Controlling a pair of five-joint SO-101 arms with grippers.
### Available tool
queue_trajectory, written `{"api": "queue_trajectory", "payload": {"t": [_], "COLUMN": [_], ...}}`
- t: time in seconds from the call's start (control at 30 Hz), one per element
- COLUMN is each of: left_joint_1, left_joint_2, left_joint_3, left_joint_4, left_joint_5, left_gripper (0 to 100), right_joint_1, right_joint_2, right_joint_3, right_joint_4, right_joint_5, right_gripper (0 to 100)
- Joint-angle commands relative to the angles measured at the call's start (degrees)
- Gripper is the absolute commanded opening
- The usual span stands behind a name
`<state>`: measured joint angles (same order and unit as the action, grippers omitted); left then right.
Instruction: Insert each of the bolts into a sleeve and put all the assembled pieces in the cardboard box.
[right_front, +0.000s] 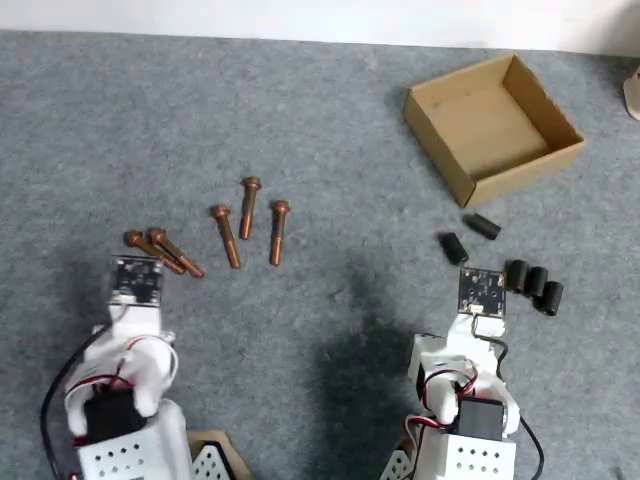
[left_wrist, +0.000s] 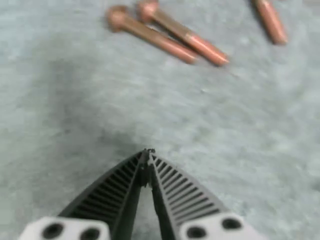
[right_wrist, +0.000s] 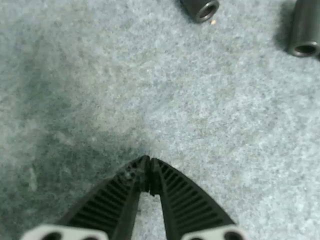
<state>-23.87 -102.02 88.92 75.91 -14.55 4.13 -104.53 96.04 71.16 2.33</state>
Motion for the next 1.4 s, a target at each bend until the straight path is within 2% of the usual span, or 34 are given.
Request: {"api": "queue_trajectory", "payload": {"t": [0.0,0.23,0.47,0.67,0.9,1.13,1.37], "left_joint_1": [-3.4,-4.9,-4.9,-4.9,-4.5,-2.4,2.5], "left_joint_2": [0.5,0.6,4.3,30.6,61.3,78.9,90.8], "left_joint_3": [-4.8,-8.2,-14.3,-26.9,-45.8,-56.7,-64.0], "left_joint_4": [0.5,3.9,4.1,4.2,4.0,3.8,1.0], "left_joint_5": [-0.1,0.1,6.7,9.4,22.8,28.6,41.1], "left_gripper": [1,1,1,1,1,1,1], "right_joint_1": [0.3,0.3,0.3,0.3,0.3,0.4,0.4], "right_joint_2": [-0.7,-0.7,-0.7,-0.7,-0.7,-0.7,-0.7], "right_joint_3": [5.7,5.7,5.7,5.7,5.7,5.7,5.7], "right_joint_4": [-0.3,-0.3,-0.3,-0.2,-0.2,-0.2,-0.1], "right_joint_5": [0.1,0.1,0.1,0.1,0.1,0.1,0.1], "right_gripper": [0.6,0.6,0.6,0.6,0.6,0.6,0.6]}}
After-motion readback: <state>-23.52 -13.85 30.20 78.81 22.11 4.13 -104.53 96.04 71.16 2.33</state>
